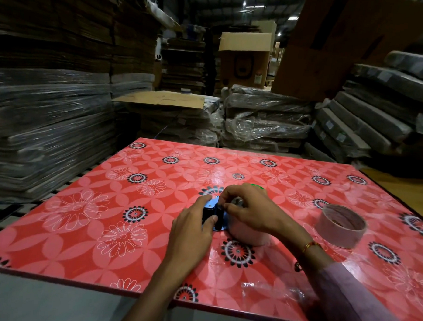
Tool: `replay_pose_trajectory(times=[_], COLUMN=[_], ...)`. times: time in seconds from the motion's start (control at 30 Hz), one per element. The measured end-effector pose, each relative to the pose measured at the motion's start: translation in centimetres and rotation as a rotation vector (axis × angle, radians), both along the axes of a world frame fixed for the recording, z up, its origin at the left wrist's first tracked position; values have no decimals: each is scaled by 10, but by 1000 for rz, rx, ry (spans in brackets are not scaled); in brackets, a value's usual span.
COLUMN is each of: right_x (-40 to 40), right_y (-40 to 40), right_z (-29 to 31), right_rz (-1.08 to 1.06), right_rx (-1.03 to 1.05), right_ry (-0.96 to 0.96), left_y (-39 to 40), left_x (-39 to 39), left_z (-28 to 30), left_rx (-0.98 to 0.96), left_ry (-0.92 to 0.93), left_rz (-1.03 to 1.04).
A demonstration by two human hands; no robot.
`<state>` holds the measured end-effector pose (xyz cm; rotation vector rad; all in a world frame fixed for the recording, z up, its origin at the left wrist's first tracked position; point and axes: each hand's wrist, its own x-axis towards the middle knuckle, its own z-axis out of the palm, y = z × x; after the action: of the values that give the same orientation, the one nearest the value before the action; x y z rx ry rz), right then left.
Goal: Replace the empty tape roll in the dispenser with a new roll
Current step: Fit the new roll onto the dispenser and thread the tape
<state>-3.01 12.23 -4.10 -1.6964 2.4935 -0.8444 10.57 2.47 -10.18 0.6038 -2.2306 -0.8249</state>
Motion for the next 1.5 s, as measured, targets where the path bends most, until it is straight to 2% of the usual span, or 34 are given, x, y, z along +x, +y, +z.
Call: replay_pose_trajectory(times=[0.2, 0.43, 0.7, 0.93, 1.27, 1.4, 1.5], right_x=[-3, -6, -11, -9, -6, -8, -7], right_y=[0, -2, -6, -5, -6, -2, 0], right_z=[1, -3, -6, -9, -2, -13, -15], right_rz=[38, 5, 75, 9, 12, 45, 30], right_rx=[17, -22, -81, -121, -92, -157, -178], right_ry=[-2, 113, 58, 50, 243, 224, 289], left_y=[-5, -29, -42, -47, -48, -50, -51], left_x=[-1, -7, -11, -13, -14, -14, -14], left_z=[4, 13, 17, 11, 9, 9, 9], left_rx=[18, 42, 10, 32, 24, 21, 28], left_ry=[18, -85, -149, -139, -123, -96, -89], left_rz=[-57, -216, -337, -348, -377, -389, -417])
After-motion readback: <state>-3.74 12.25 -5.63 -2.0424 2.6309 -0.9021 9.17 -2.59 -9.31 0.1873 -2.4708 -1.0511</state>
